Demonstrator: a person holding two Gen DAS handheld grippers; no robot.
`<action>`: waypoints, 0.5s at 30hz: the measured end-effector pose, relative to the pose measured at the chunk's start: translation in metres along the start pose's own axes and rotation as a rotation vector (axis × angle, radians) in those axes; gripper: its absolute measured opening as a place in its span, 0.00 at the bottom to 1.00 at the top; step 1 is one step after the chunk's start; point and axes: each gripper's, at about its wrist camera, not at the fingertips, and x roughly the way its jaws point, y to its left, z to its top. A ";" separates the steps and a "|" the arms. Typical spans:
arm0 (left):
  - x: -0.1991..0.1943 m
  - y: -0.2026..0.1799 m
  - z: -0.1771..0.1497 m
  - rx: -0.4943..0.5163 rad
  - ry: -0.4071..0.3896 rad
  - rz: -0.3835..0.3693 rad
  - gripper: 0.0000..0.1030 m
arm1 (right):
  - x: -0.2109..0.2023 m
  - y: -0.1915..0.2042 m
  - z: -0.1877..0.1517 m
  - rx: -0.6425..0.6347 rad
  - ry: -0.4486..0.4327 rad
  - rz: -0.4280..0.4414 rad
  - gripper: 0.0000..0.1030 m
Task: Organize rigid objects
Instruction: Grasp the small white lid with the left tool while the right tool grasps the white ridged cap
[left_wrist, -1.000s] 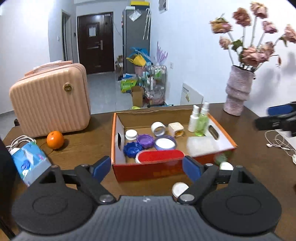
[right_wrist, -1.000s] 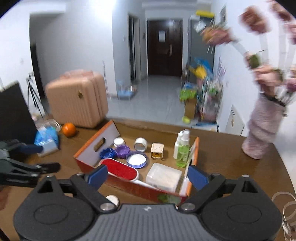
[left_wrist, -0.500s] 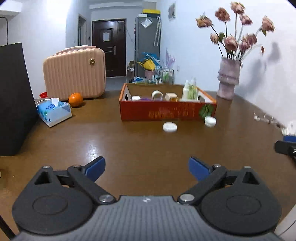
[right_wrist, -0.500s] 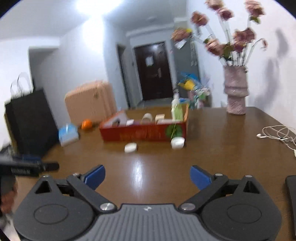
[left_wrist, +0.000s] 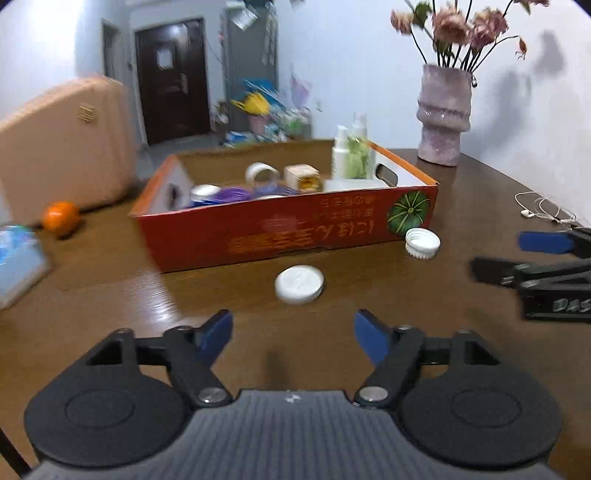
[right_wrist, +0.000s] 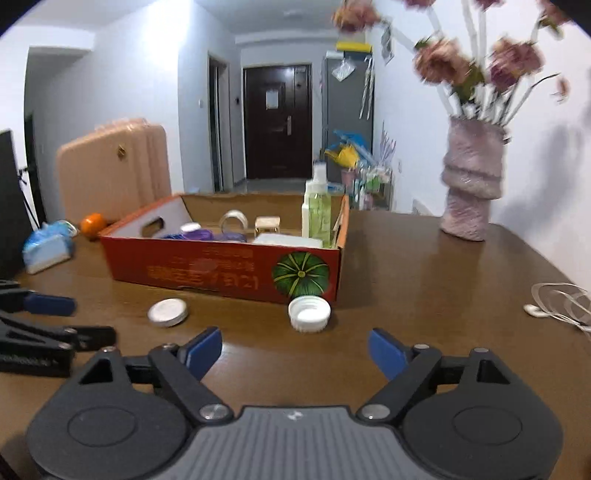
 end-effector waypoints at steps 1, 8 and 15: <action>0.011 -0.001 0.004 0.000 0.011 -0.001 0.63 | 0.016 0.000 0.006 0.002 0.023 -0.005 0.77; 0.066 -0.008 0.016 0.038 0.023 -0.027 0.59 | 0.086 -0.003 0.016 0.023 0.085 -0.054 0.64; 0.073 -0.009 0.012 0.027 0.010 -0.027 0.39 | 0.096 -0.001 0.011 0.026 0.105 -0.049 0.42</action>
